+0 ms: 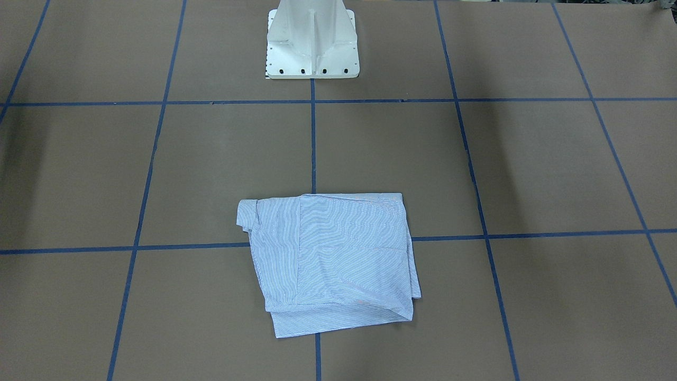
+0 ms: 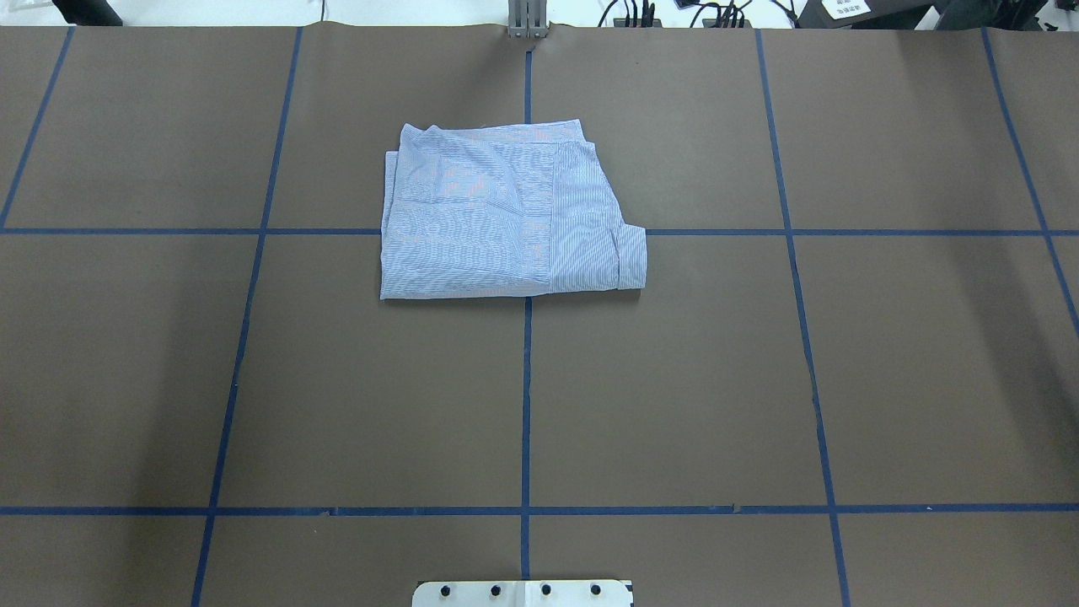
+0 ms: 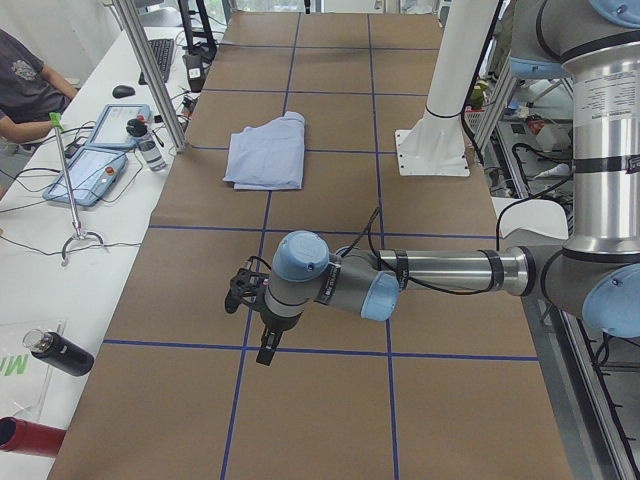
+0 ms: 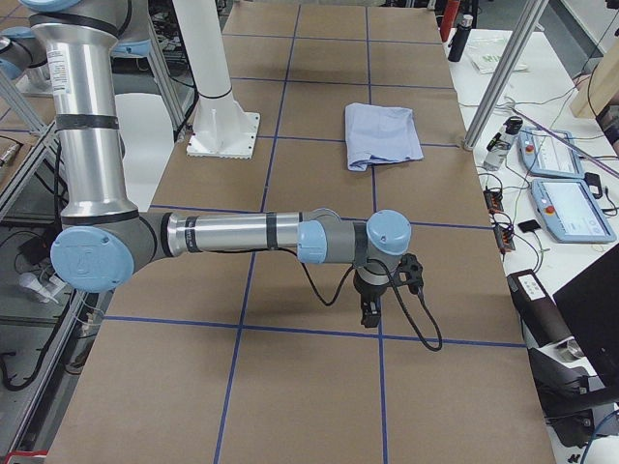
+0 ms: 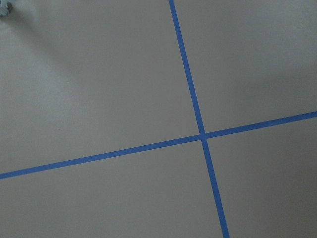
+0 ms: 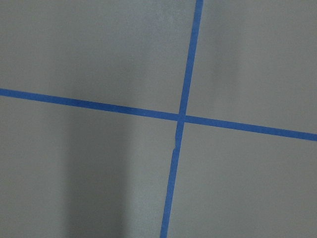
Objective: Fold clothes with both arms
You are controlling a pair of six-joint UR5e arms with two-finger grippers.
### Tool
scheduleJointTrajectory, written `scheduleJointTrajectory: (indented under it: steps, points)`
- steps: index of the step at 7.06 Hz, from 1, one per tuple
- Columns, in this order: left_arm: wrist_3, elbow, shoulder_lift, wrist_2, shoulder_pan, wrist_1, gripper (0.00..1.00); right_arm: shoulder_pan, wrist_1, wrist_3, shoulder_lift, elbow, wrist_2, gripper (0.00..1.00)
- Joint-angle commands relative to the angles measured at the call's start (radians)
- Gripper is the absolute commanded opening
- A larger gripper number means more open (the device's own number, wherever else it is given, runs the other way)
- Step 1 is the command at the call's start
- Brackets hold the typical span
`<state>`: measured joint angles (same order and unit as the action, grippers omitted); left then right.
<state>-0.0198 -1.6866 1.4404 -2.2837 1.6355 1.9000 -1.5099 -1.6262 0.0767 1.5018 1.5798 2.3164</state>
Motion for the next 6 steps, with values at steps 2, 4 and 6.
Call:
scheduleJointTrajectory:
  steps: [2, 4, 6]
  points:
    - [0.000, -0.002, -0.005, -0.011, -0.002, 0.001, 1.00, 0.010, 0.000, 0.000, 0.002, -0.001, 0.003, 1.00]
    - [-0.005, 0.001, -0.003, -0.002, -0.002, 0.005, 1.00, 0.010, -0.001, 0.002, 0.003, -0.014, 0.003, 1.00]
    - [-0.009, -0.004, -0.002, -0.006, -0.002, 0.010, 1.00, 0.010, 0.000, 0.003, 0.009, -0.007, 0.005, 1.00]
